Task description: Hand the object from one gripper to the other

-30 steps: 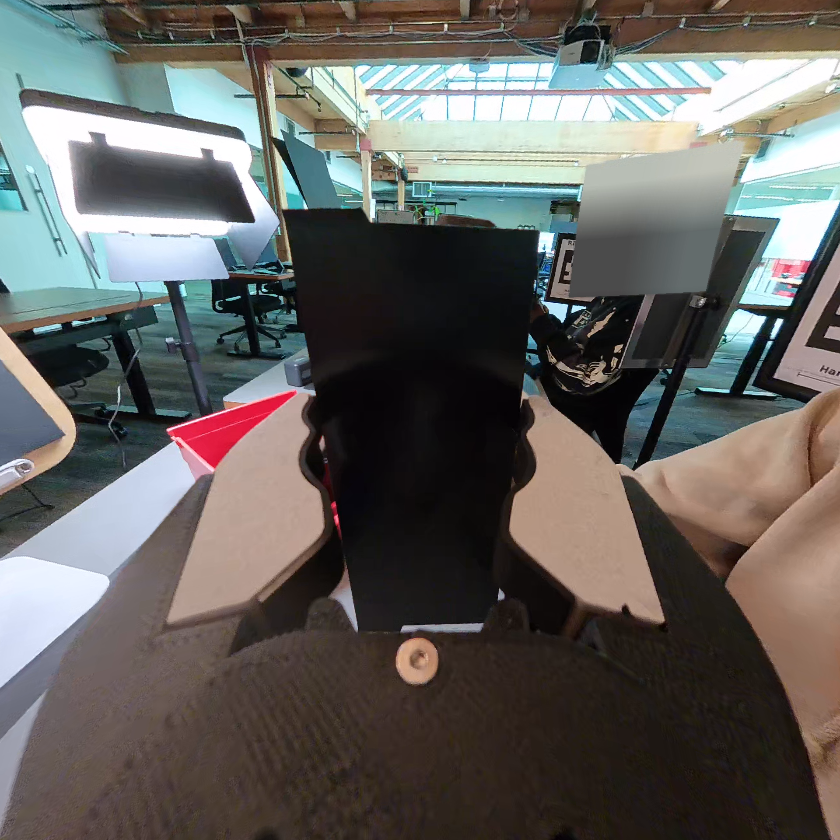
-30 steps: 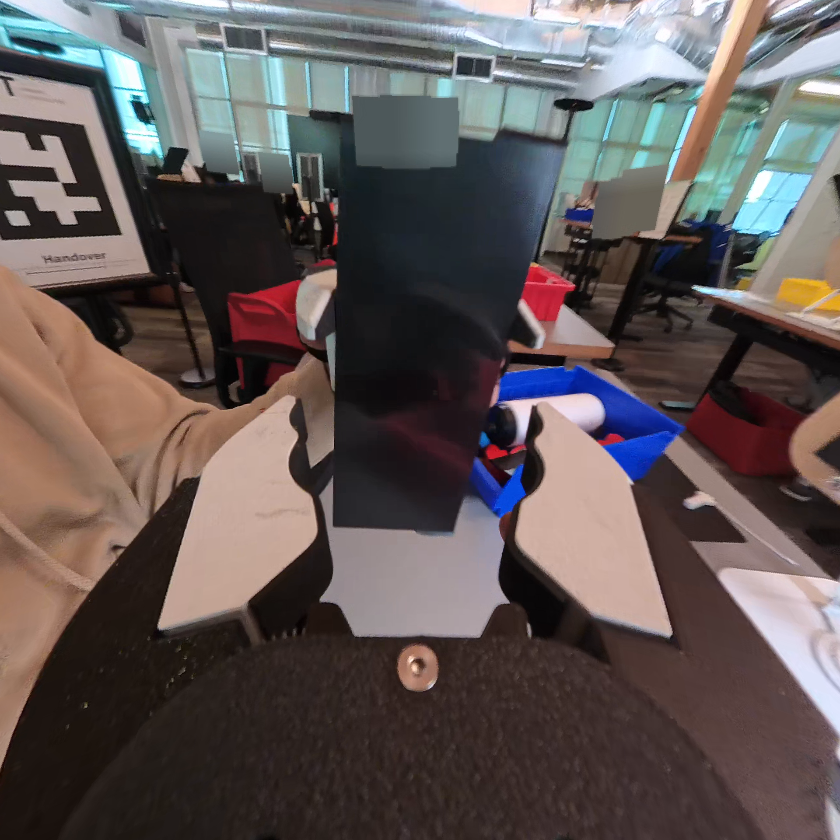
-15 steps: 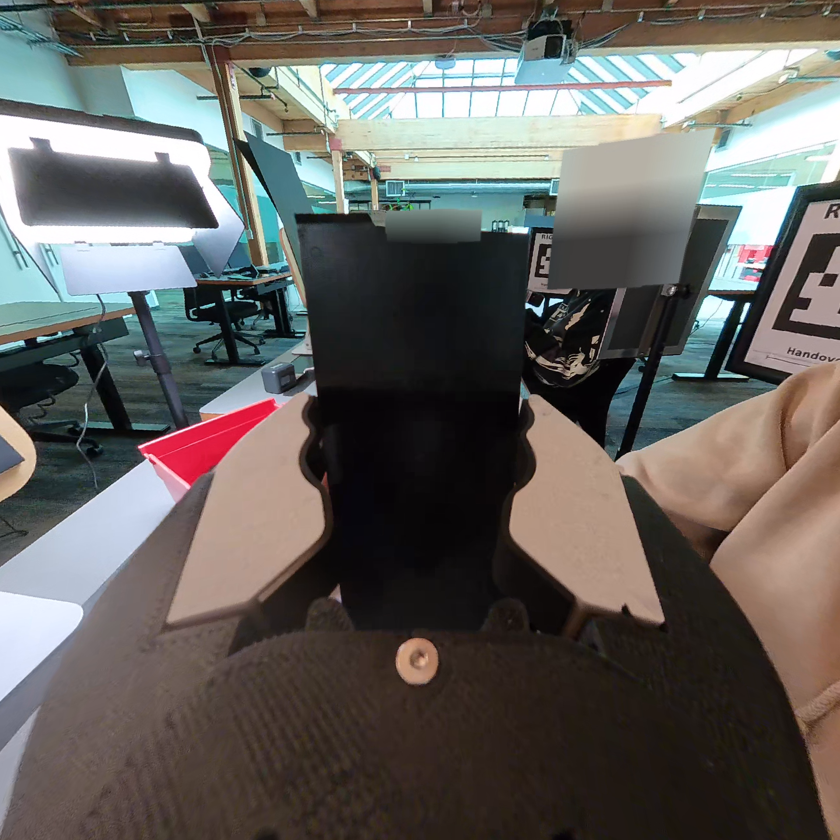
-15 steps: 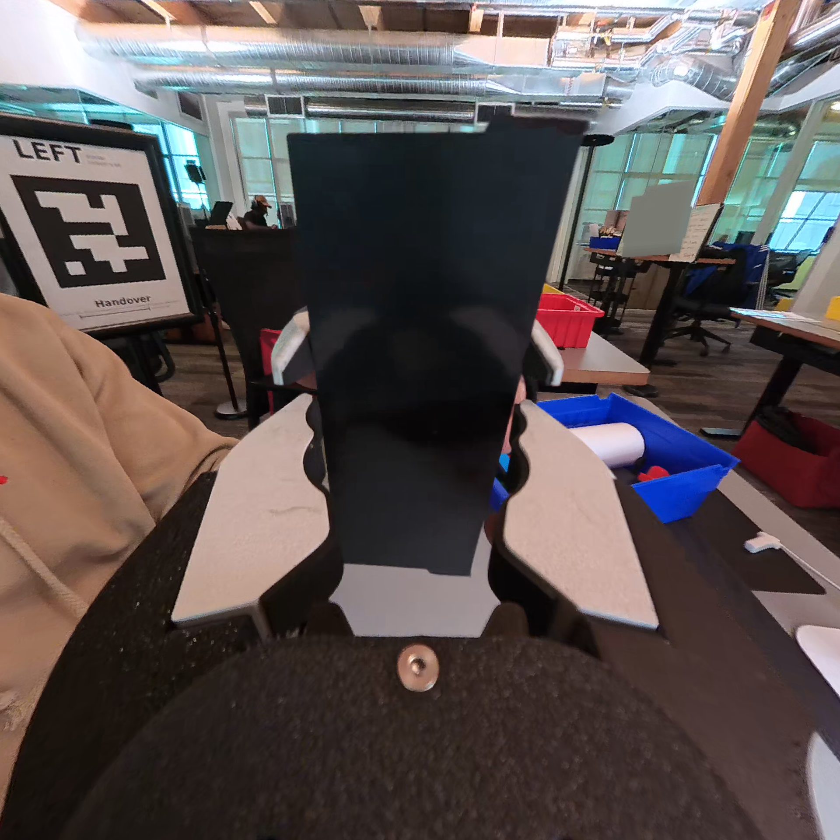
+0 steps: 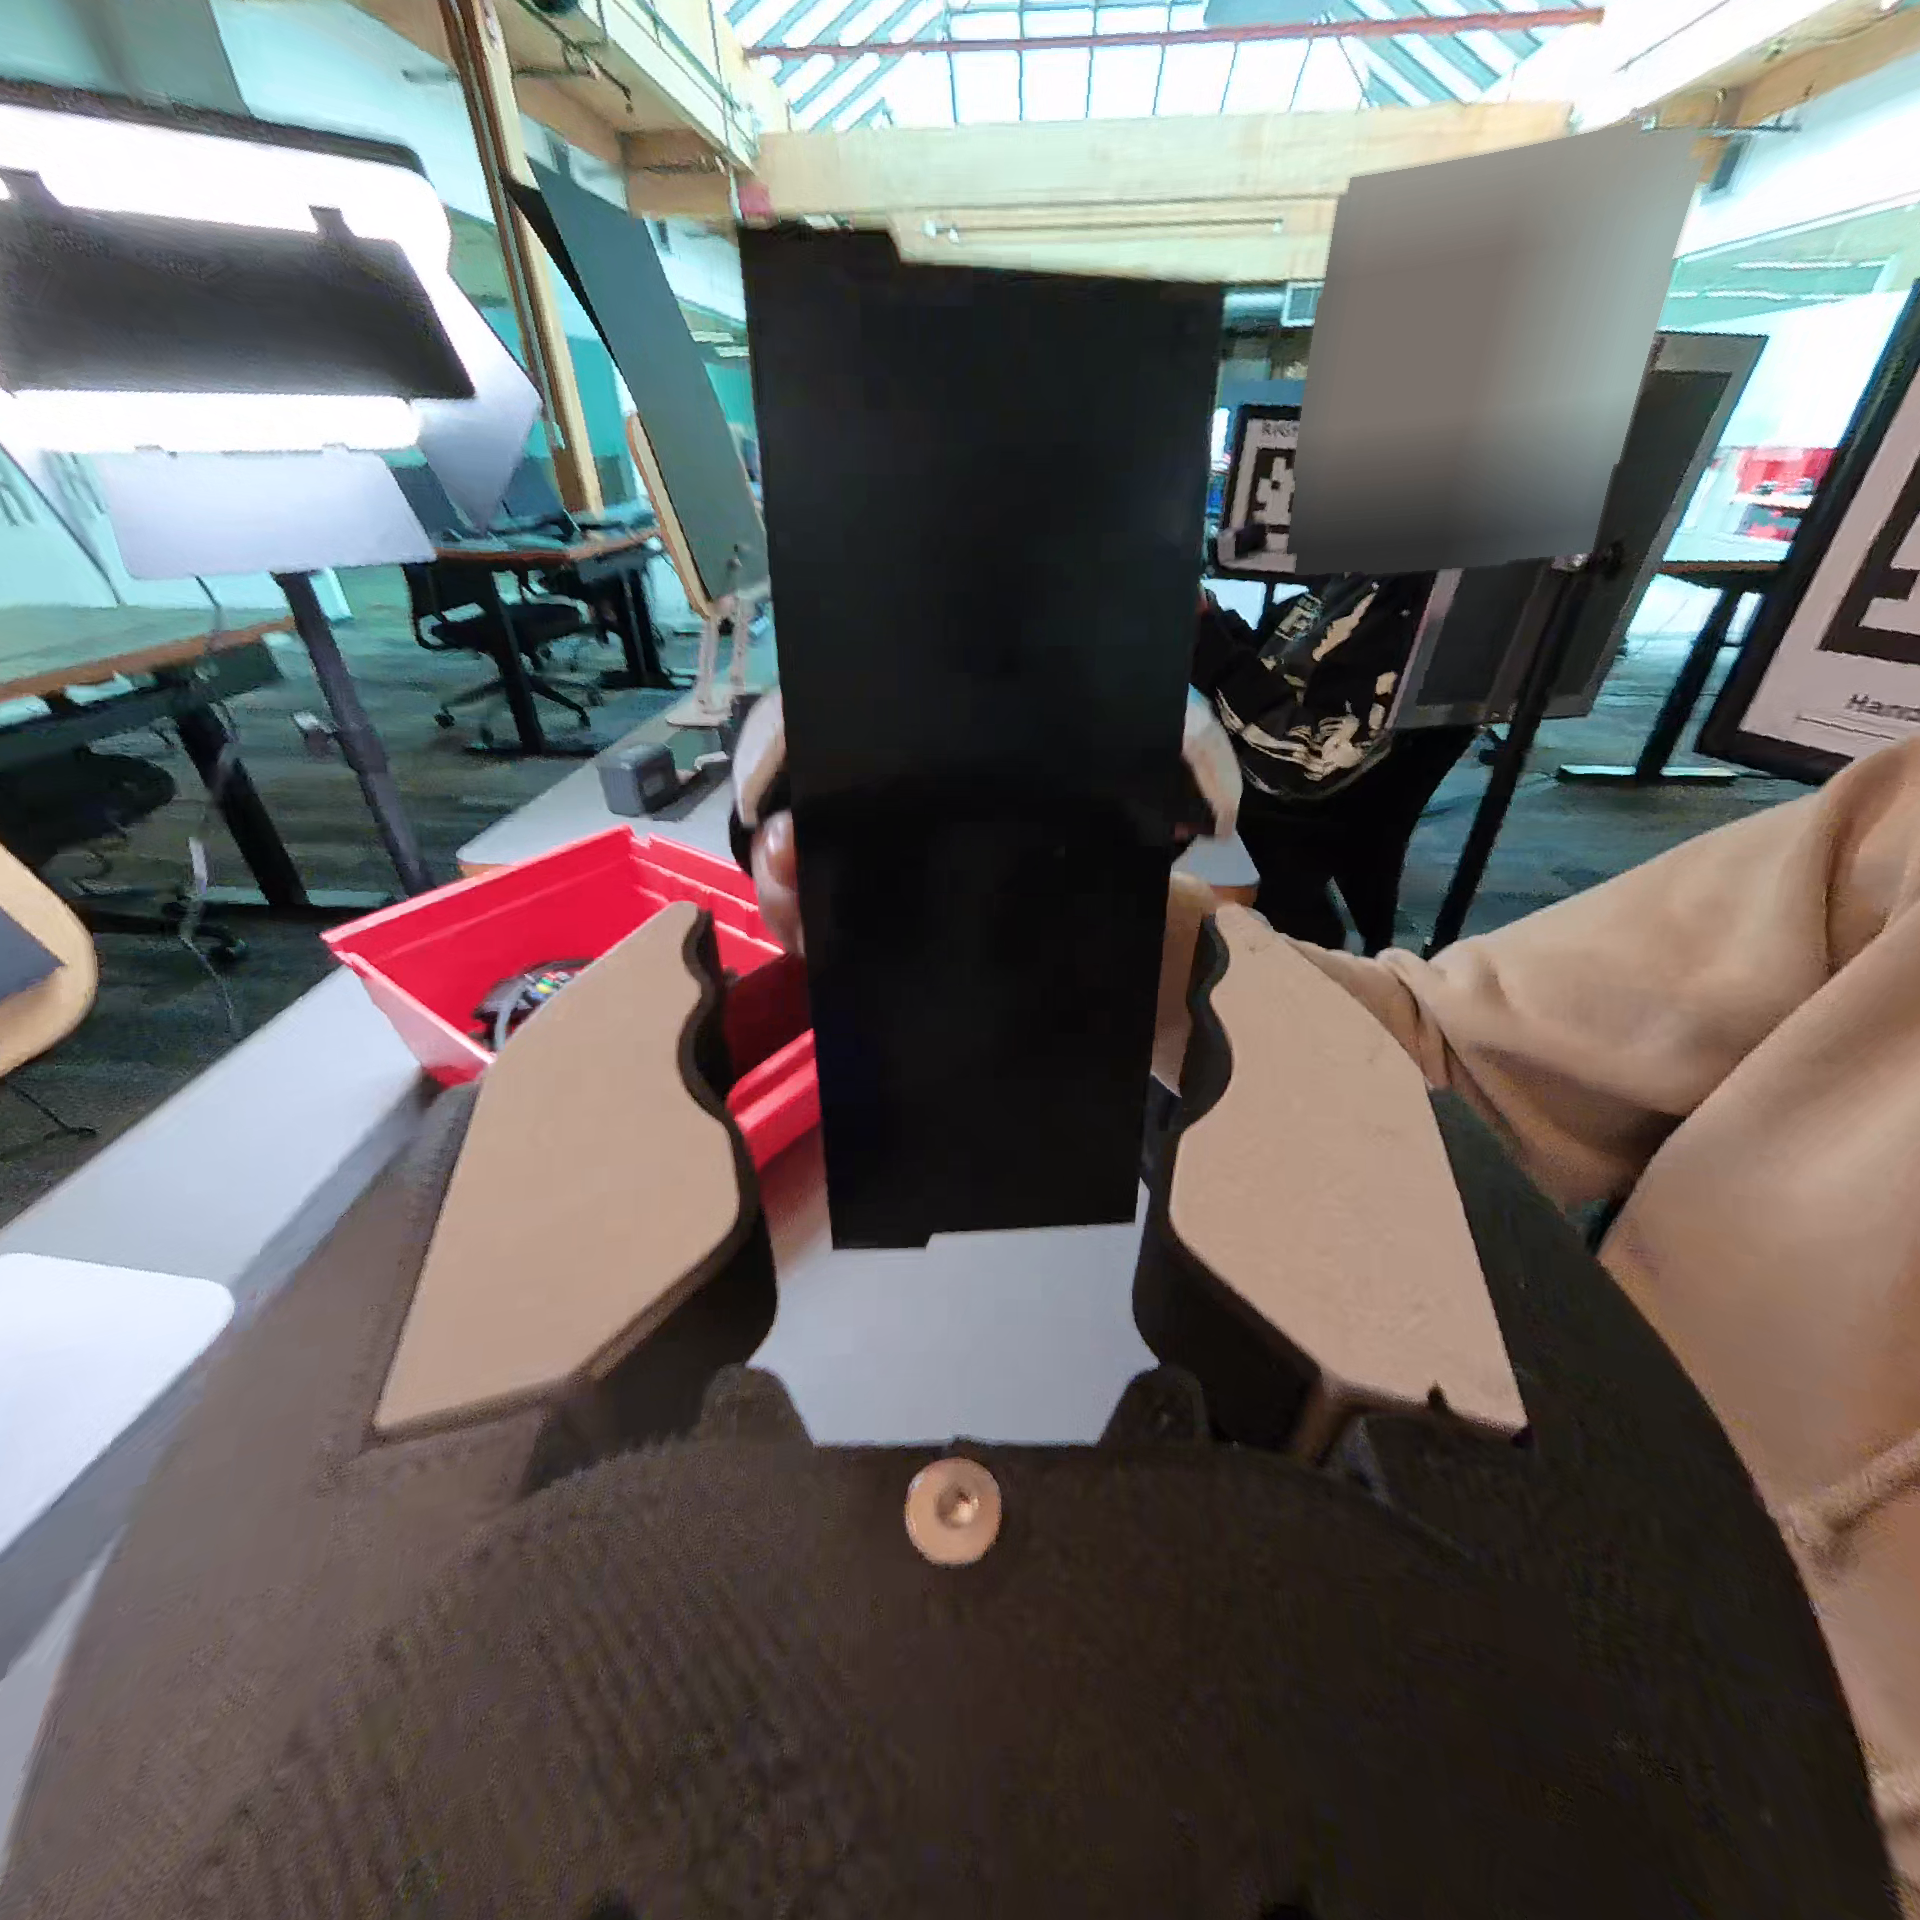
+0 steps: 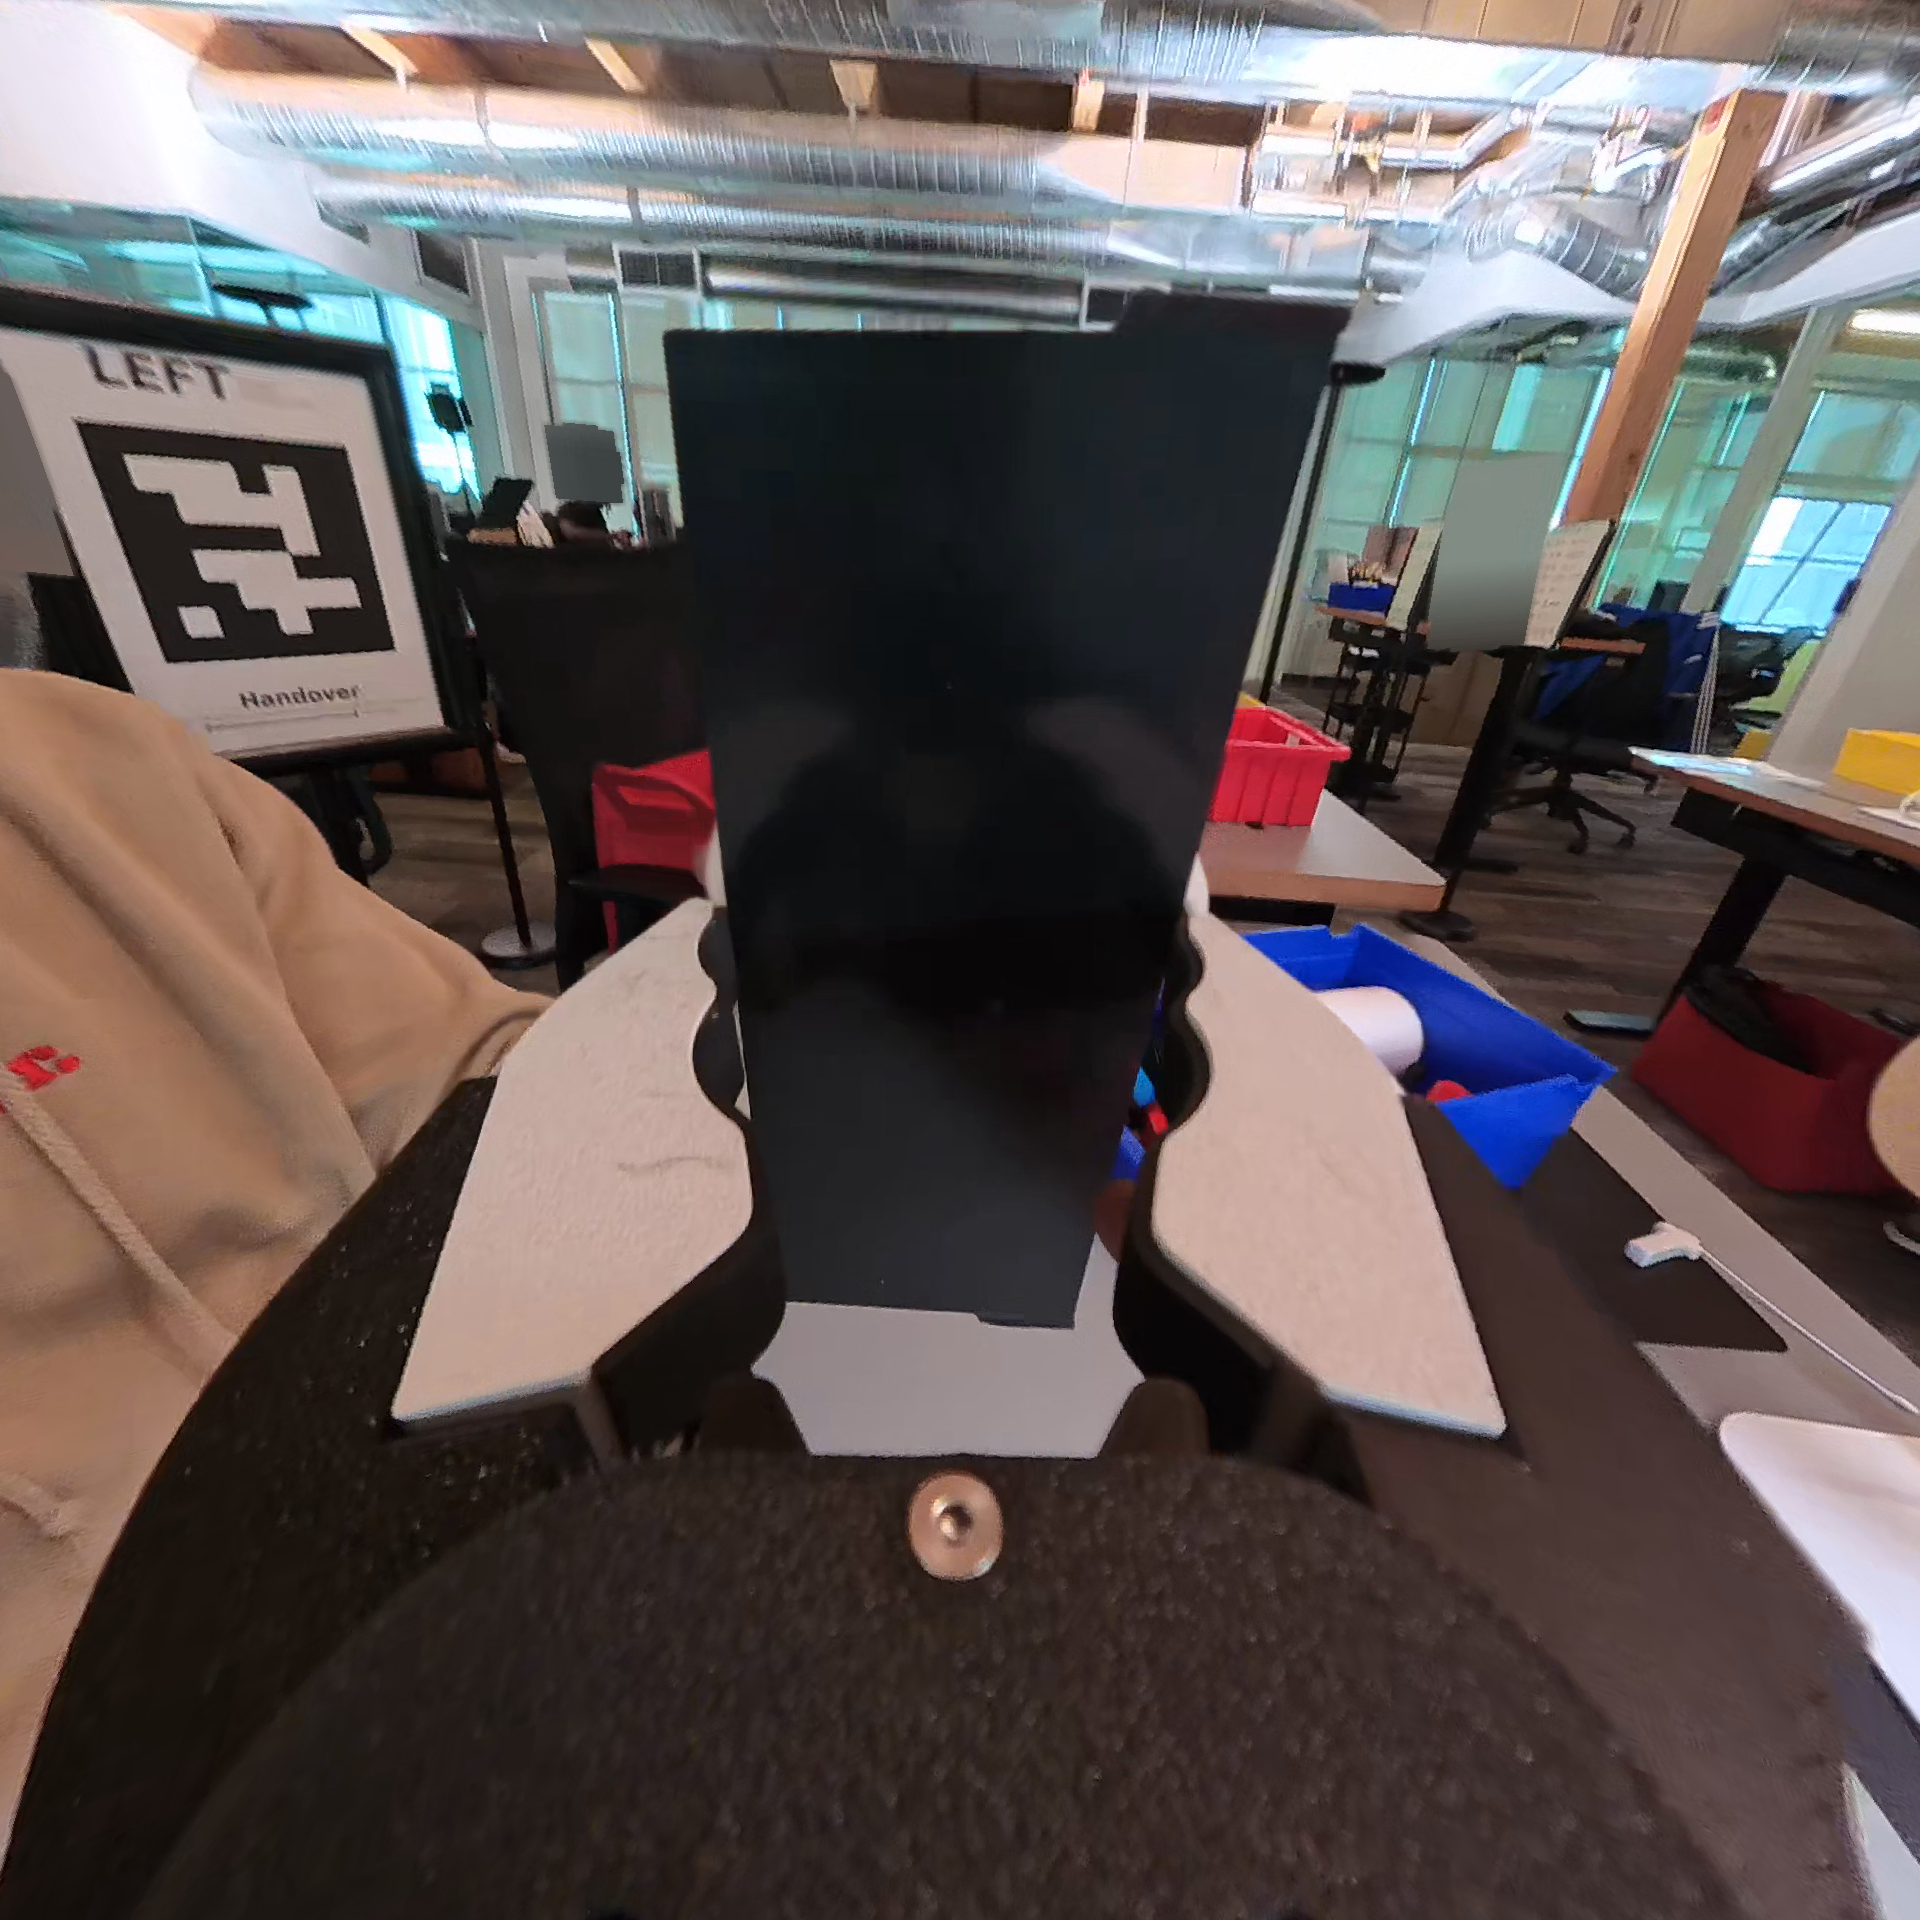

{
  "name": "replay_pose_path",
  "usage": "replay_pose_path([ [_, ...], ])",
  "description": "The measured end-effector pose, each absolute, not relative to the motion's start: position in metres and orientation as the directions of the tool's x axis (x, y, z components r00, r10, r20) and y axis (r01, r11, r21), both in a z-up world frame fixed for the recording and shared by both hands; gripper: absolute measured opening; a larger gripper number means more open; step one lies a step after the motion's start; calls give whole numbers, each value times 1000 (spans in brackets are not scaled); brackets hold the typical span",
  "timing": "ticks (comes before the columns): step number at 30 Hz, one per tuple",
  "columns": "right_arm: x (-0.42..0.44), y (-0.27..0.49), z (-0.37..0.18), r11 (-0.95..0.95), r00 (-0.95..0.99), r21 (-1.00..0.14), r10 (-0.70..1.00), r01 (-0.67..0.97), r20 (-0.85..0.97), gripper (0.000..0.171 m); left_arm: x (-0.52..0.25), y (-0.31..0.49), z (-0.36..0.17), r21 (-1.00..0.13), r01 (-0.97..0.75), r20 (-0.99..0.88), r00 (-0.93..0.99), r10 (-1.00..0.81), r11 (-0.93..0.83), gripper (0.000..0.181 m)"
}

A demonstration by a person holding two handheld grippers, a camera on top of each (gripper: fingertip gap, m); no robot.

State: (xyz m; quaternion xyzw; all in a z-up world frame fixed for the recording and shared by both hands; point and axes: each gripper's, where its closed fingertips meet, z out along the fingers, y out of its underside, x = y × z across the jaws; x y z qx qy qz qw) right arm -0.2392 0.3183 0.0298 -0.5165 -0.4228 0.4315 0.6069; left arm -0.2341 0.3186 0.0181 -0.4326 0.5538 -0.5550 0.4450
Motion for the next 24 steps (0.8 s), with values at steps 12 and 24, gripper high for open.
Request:
replay_pose_path([
  [12, -244, 316, 30, 112, 260, -990, 962, -90, 85, 80, -208, 305, 3, -999, -47, -5, -274, -962, 18, 85],
  [24, -245, 328, 18, 73, 313, -997, 948, -29, 60, 89, -235, 322, 40, -990, 125, 36, -220, -975, -65, 84],
])
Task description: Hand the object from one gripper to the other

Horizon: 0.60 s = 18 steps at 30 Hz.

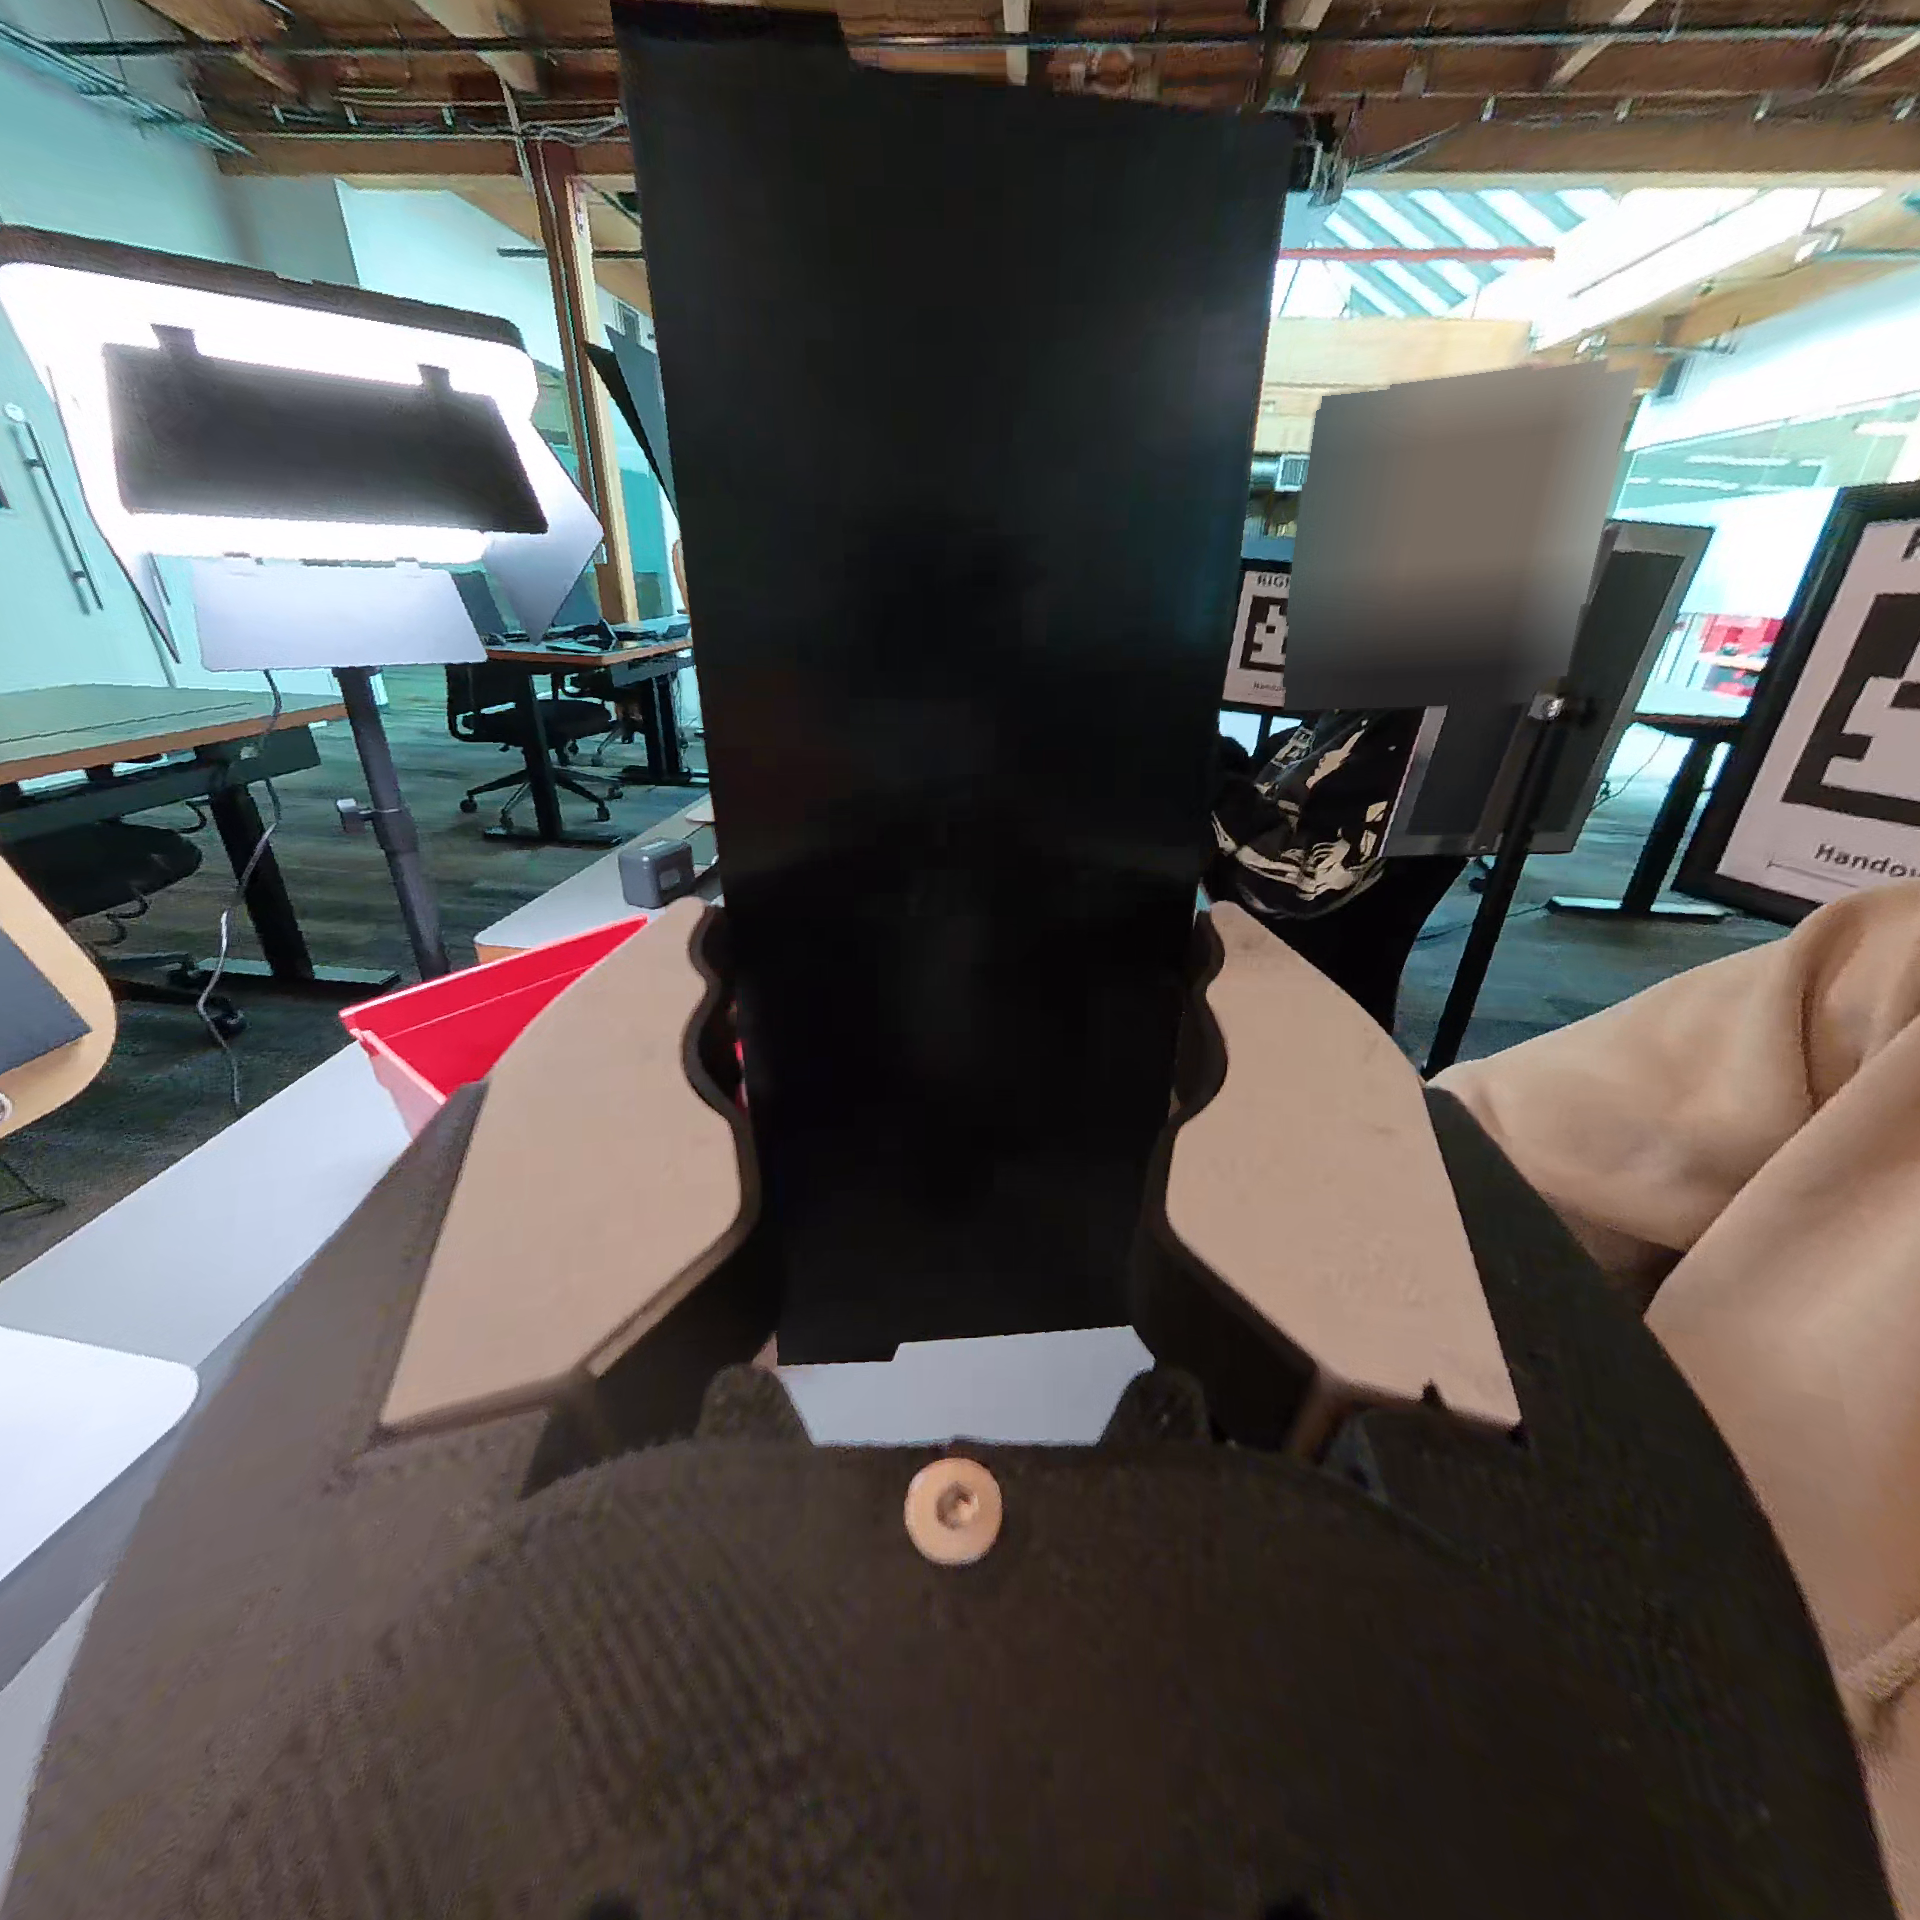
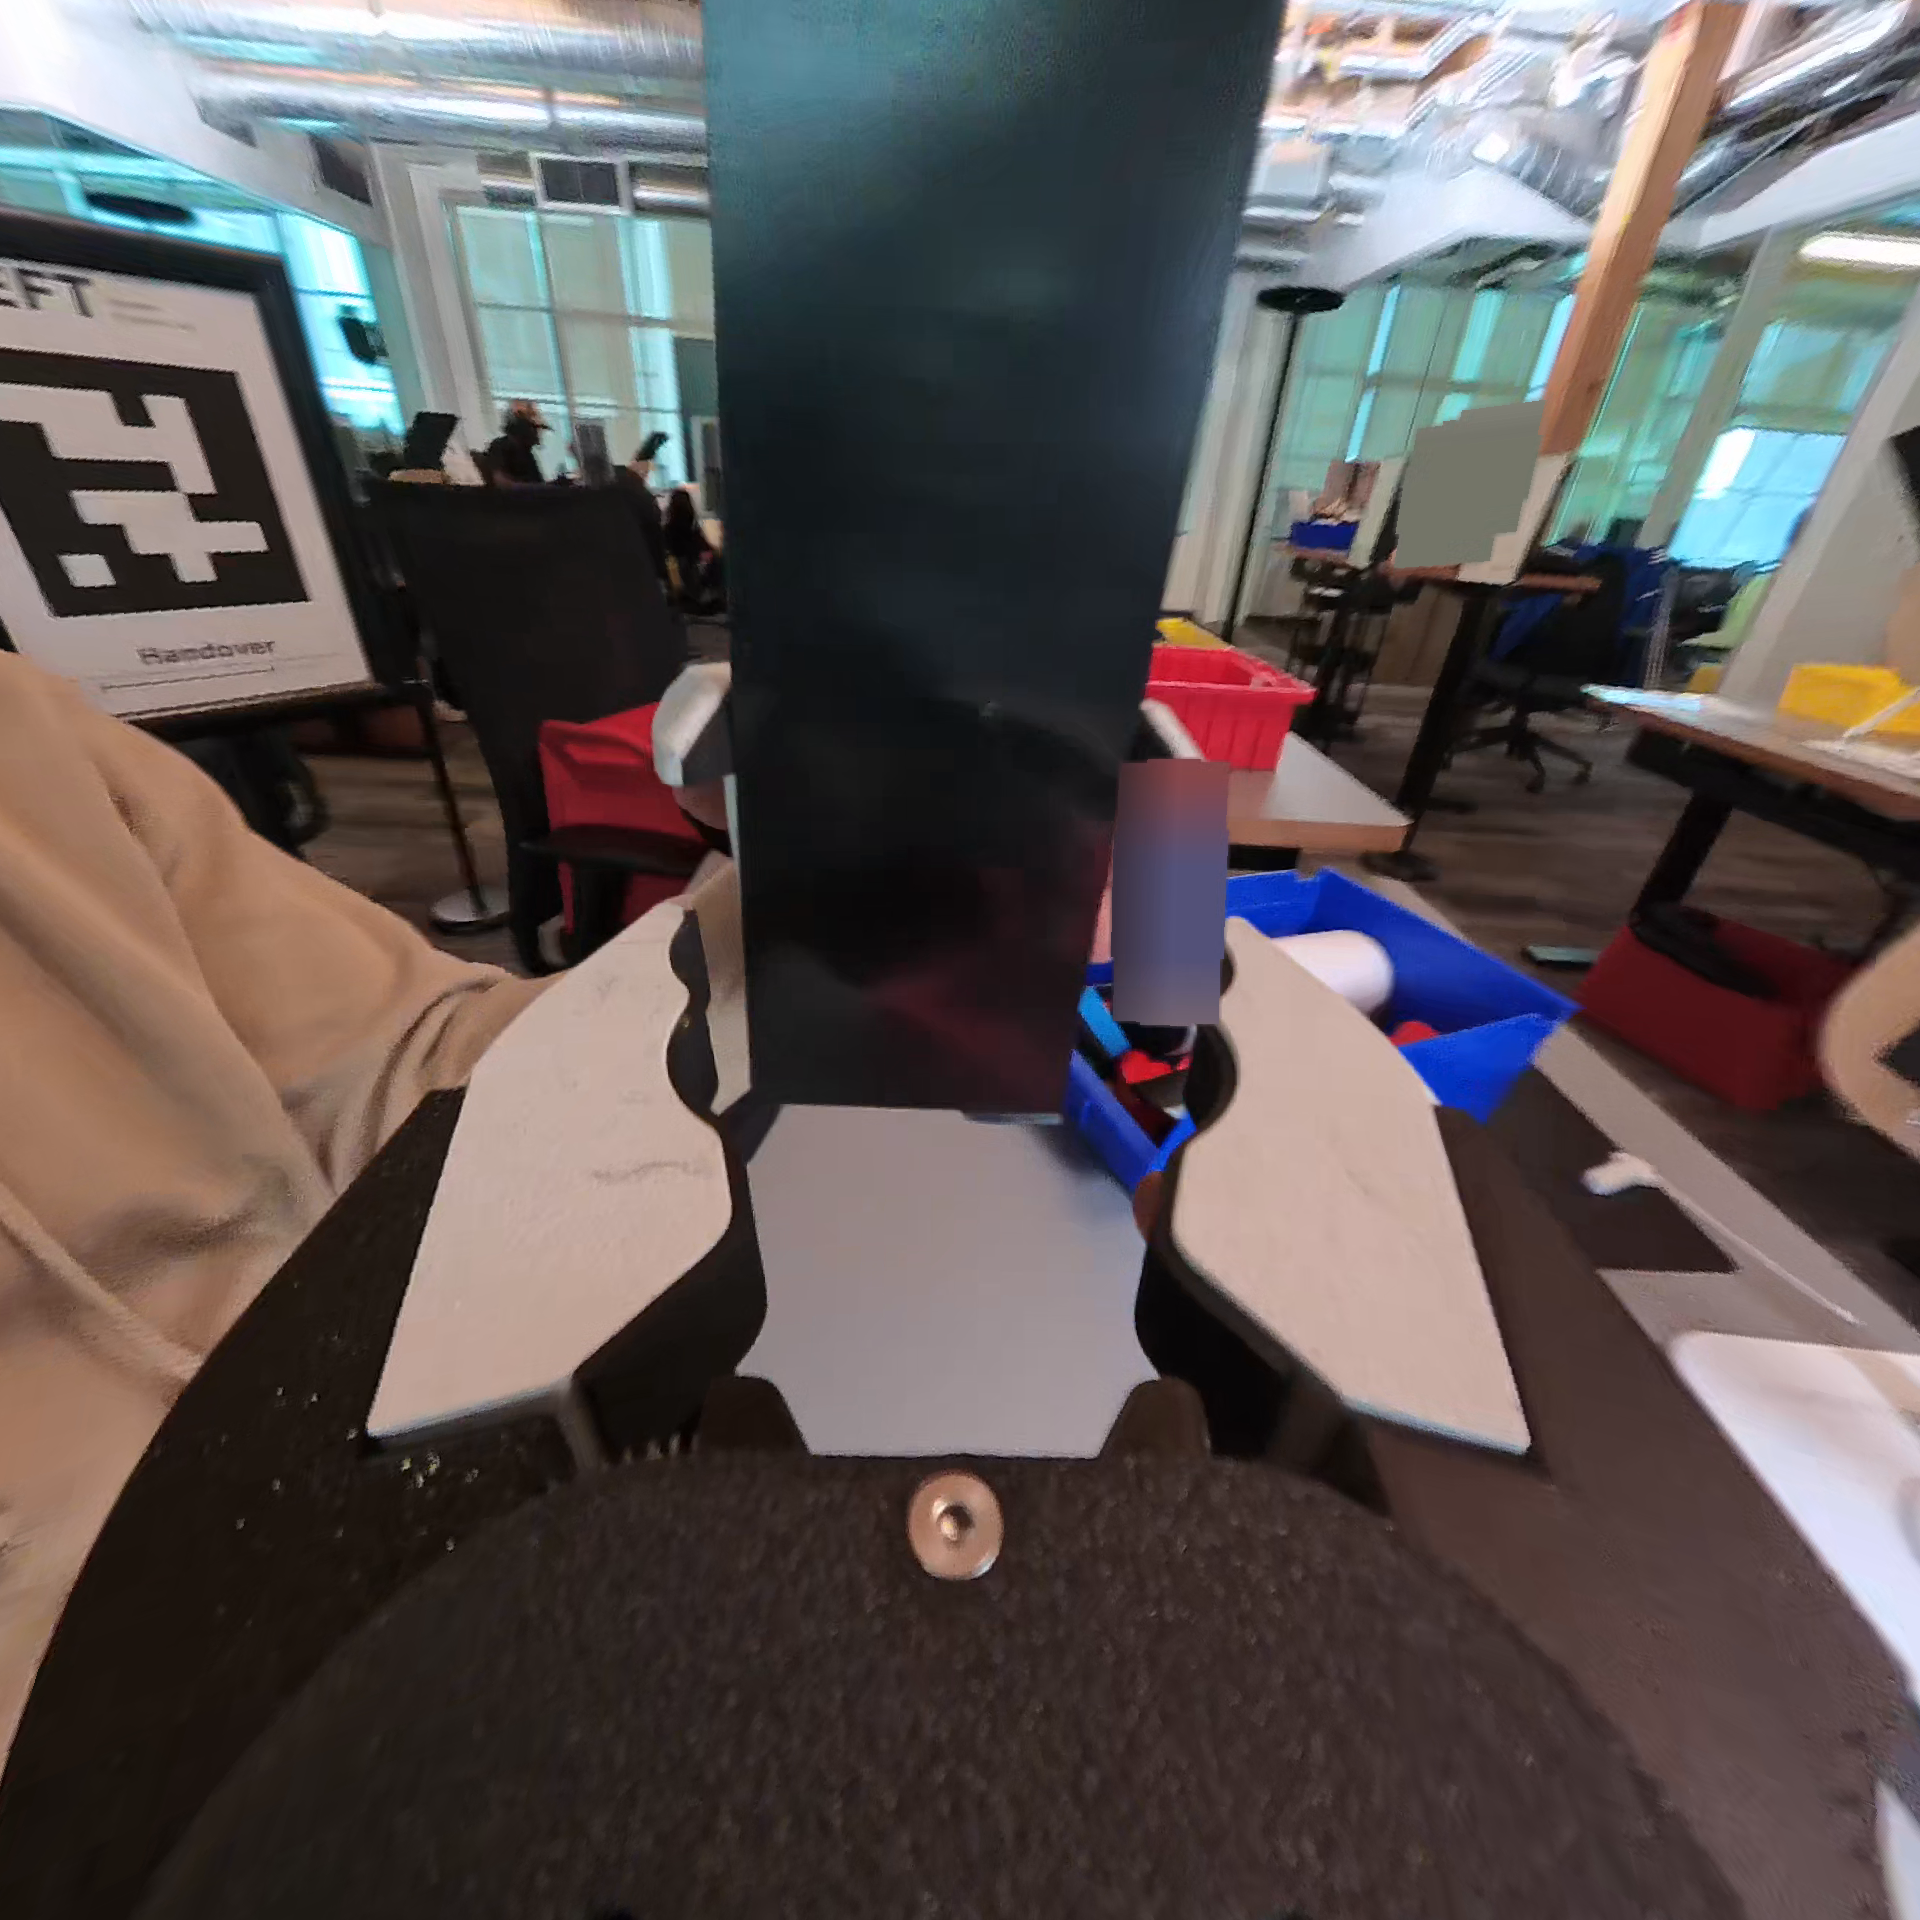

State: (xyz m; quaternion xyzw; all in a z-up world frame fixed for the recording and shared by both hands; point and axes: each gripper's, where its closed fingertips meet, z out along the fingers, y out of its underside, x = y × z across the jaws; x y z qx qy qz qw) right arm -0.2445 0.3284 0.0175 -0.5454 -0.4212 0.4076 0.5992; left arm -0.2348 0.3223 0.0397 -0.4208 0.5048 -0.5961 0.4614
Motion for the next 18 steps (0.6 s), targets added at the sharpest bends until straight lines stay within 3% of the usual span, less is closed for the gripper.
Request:
replay_pose_path([
  [3, -268, 324, 8, 48, 249, -999, 968, -15, 42, 89, -229, 317, 37, -992, 114, 30, -243, -969, -60, 84],
  [5, -271, 325, 10, 57, 252, -998, 967, -38, 46, 80, -229, 313, 38, -991, 116, 28, -262, -965, -60, 85],
  [18, -268, 317, 19, 90, 250, -995, 965, -50, 75, 80, -228, 304, 38, -993, 116, -12, -276, -961, -21, 84],
])
